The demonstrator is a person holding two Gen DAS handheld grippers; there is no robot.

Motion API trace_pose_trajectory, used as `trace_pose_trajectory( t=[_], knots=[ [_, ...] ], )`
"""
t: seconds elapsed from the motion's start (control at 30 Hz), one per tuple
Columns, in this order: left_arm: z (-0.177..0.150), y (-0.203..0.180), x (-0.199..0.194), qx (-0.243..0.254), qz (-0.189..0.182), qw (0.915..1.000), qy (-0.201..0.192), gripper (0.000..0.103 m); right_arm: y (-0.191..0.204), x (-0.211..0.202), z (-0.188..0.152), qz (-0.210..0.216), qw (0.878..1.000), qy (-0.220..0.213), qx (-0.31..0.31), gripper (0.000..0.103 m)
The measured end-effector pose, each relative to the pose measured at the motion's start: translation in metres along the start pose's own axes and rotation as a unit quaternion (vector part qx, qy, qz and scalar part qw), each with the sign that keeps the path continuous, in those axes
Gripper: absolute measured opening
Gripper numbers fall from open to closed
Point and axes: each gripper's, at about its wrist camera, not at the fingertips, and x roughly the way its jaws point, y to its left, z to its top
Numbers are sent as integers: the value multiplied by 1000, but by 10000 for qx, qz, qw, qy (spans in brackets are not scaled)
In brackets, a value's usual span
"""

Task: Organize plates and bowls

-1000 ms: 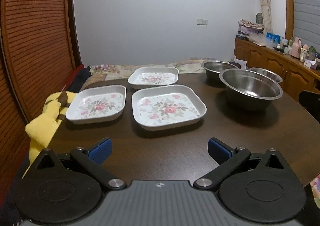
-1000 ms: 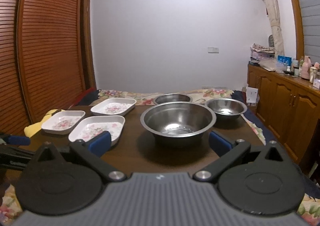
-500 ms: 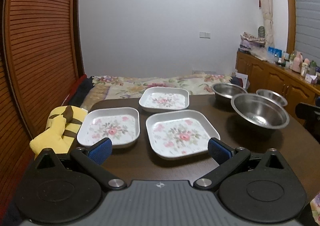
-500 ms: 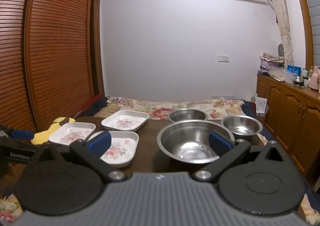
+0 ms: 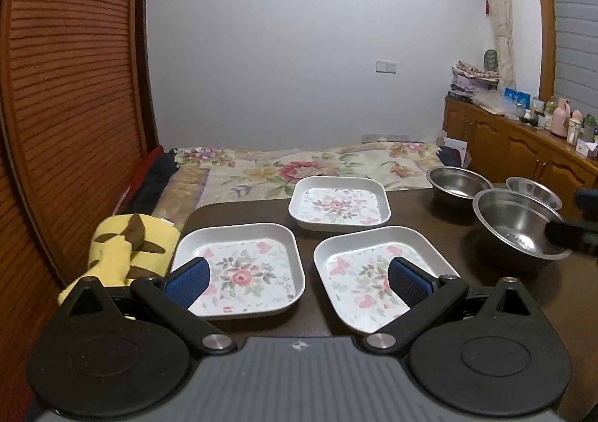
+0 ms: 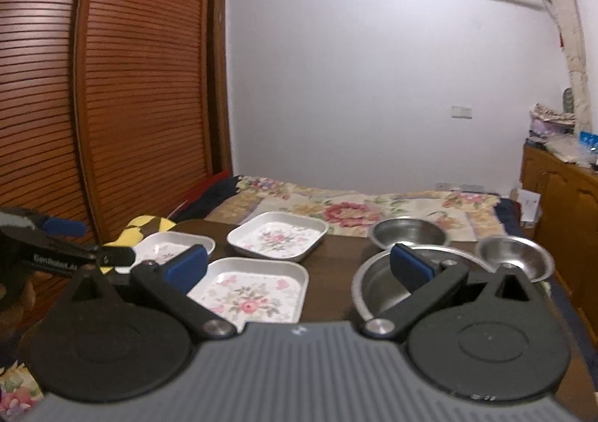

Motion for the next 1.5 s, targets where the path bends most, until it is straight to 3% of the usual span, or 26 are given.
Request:
trace_pose_trajectory(
  t=[0.07,0.13,0.2,0.43,0.6,0.67,1.0,1.3,1.5],
  knots=[
    [0,2,10,-64,-174,9998,82,94,3,8,-4,87,9999,121,-40,101],
    [-1,2,19,-103,-246,9995,162,89,6,17,-8,156,9993,296,-142,78],
    [-3,0,27,-117,-311,9992,220,84,8,29,-14,212,9985,477,-141,76],
    [-13,-12,50,-67,-640,9969,443,69,15,58,-22,240,9956,864,-286,51],
    [-19,-18,66,-127,-806,9950,579,59,12,71,-26,169,9935,1095,-246,48],
    [-21,-18,71,-133,-841,9942,650,50,11,74,-27,130,9930,1138,-275,46],
    [-23,-14,90,-193,-798,9937,760,28,0,95,-32,122,9905,1371,57,45],
    [-22,-12,96,-137,-684,9946,766,20,1,108,-37,57,9888,1483,132,35],
    [-27,-10,99,-107,-683,9938,868,19,1,112,-41,55,9874,1566,228,35]
  ],
)
